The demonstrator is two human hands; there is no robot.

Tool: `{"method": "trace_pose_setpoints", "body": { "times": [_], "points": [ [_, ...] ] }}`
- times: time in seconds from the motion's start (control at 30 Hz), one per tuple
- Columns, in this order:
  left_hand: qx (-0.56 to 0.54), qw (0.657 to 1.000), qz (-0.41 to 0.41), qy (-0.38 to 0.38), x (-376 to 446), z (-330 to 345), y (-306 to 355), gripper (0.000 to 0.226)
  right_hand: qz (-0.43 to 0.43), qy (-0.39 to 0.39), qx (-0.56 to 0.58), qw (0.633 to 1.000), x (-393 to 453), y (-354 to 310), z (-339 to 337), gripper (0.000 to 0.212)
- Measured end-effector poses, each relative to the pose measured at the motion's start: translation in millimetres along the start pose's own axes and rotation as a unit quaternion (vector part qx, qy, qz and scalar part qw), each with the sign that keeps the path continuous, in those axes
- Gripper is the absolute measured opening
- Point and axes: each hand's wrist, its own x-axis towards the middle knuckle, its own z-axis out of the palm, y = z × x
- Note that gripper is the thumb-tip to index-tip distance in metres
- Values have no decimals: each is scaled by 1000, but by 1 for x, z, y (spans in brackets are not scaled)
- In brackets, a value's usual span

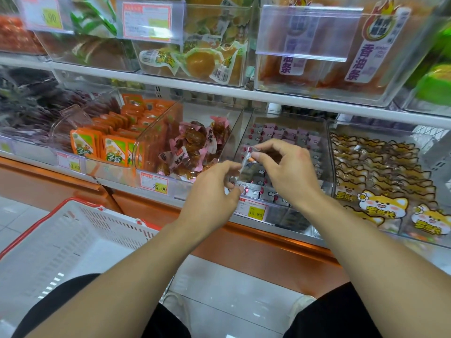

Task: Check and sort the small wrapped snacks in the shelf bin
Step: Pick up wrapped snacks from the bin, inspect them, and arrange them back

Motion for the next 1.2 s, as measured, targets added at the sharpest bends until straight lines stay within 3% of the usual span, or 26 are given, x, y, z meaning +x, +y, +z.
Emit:
{"method": "trace_pose_setpoints", "body": {
  "times": [0.1, 0.23, 0.3, 0.5, 0.63, 0.73, 0.87, 1.0, 1.07, 1.1, 1.17, 1.2],
  "points": [
    [14, 1000, 10, -3, 1, 3, 1, 51, 2, -15, 10, 1000, 3, 2, 5, 4],
    [38, 999, 26, 9, 2, 4, 1, 56, 7, -216, -123, 969, 2, 6, 15, 15],
    [63, 997, 37, -4, 1, 6, 3, 57, -4, -264, -186, 946, 3, 6, 17, 20],
    [193, 975, 48, -99, -2, 15, 5, 63, 57, -160, -160, 972, 30, 12, 5, 18],
    [299, 943, 20, -146, 2, 25, 10, 66, 42, -226, -207, 951, 39, 13, 20, 23],
    [309, 940, 16, -143, 6, 28, 8, 63, 33, -254, -243, 935, 38, 13, 33, 17],
    [280, 948, 18, -152, 10, 26, 7, 65, 60, -127, -166, 976, 38, 13, 28, 15],
    [201, 974, -5, -102, 8, 16, 10, 57, 55, -17, 27, 998, 25, -6, 5, 4],
    [38, 996, -67, -52, 8, 8, 14, 42, 0, 3, 78, 997, 8, -20, -7, 5],
    [-105, 985, -131, -42, 8, 2, 17, 35, -35, 3, 77, 996, -1, -27, -13, 5],
    [-374, 895, -238, -49, 7, -12, 22, 37, -97, -26, 49, 994, -17, -37, -20, 8],
    [-443, 858, -251, -61, 5, -18, 21, 44, -118, -56, 34, 991, -25, -41, -23, 9]
  ]
}}
